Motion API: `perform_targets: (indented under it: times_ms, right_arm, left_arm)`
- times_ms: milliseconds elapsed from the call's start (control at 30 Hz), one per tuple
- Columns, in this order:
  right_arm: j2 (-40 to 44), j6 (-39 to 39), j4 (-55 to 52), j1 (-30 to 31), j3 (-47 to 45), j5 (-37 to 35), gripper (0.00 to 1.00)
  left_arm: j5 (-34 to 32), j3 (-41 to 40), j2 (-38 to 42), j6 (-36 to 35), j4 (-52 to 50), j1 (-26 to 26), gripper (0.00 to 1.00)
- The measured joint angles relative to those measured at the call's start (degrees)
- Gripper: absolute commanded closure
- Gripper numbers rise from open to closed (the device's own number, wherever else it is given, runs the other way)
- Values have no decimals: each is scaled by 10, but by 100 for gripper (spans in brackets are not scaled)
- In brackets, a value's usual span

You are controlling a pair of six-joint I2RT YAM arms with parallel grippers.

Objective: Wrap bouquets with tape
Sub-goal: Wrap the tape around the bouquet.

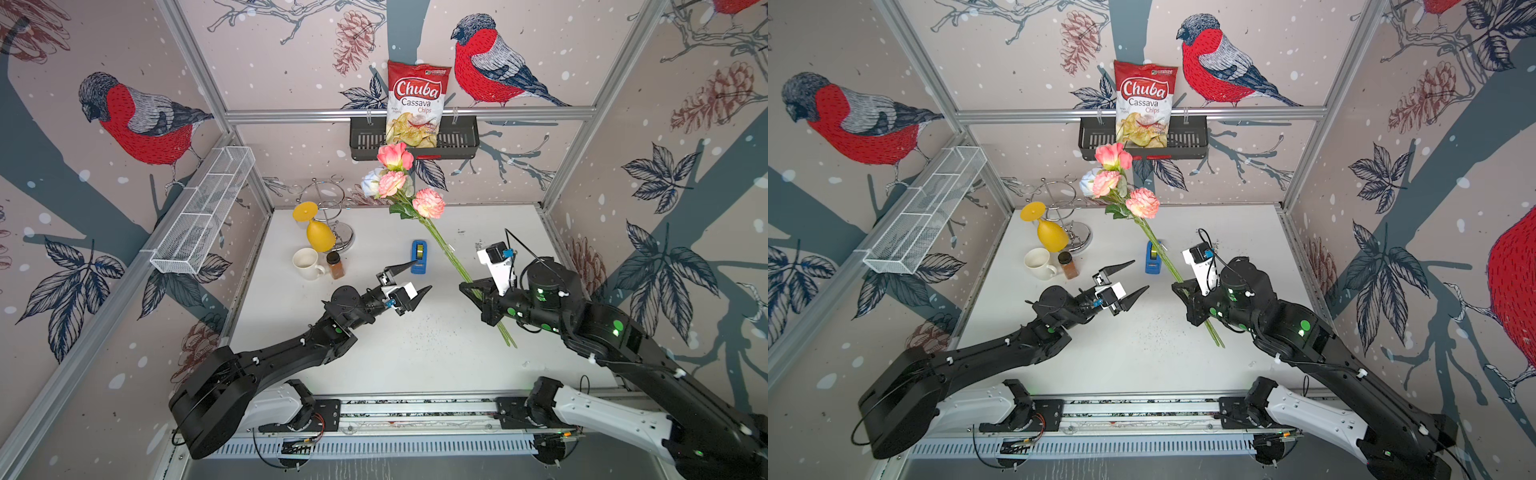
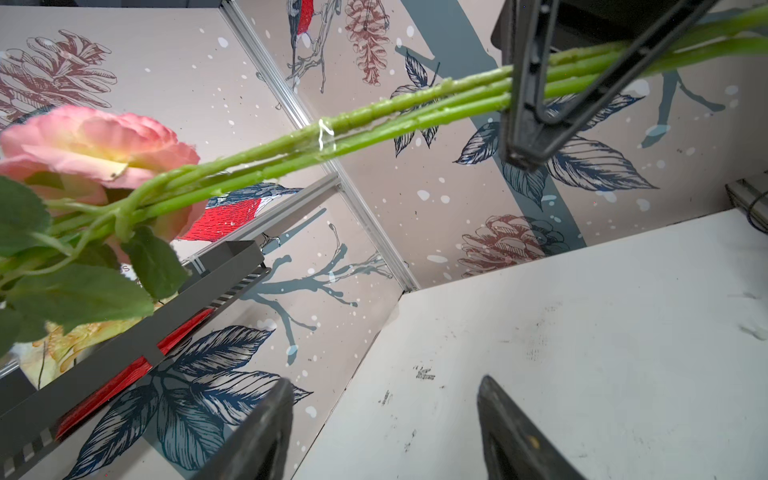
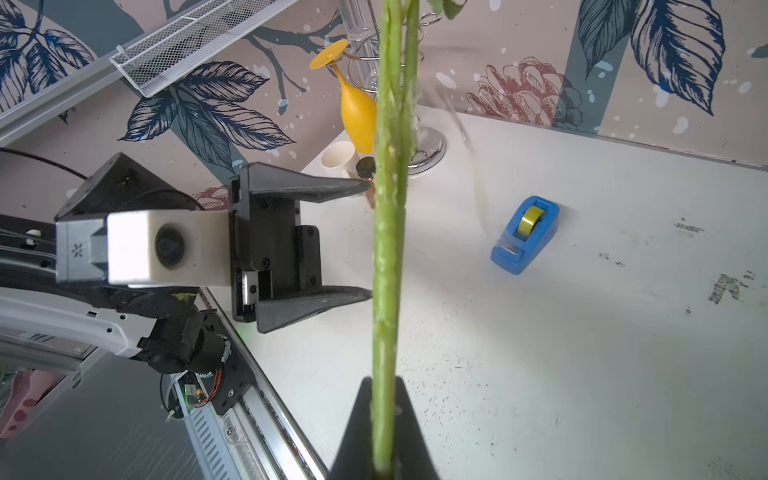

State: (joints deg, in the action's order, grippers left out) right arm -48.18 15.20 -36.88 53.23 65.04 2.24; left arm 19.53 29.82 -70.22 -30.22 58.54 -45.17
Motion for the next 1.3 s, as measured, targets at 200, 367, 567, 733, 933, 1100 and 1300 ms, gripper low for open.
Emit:
perform_targets:
  times_ms: [200, 367, 567, 733, 933, 1100, 1300]
  right_arm:
    - [1, -2, 0, 8, 1, 10, 100]
    - [-3, -4, 0, 18, 6, 18, 100]
    - [-3, -4, 0, 31, 7, 23, 100]
    - [-2, -4, 0, 38, 7, 22, 100]
    - [-2, -5, 1, 43, 12, 22, 100]
    - [-2, -5, 5, 45, 13, 20, 100]
    - [-2, -4, 5, 50, 13, 17, 100]
  left_arm:
    - [45, 35, -33, 3, -2, 1, 33]
    - [59, 51, -61, 4, -1, 3, 33]
    - [76, 76, -80, 9, 4, 16, 35]
    - [94, 82, -88, 13, 7, 23, 39]
    - [104, 75, -93, 18, 8, 33, 47]
    - [109, 72, -93, 24, 12, 35, 52]
    - [120, 72, -93, 28, 11, 38, 64]
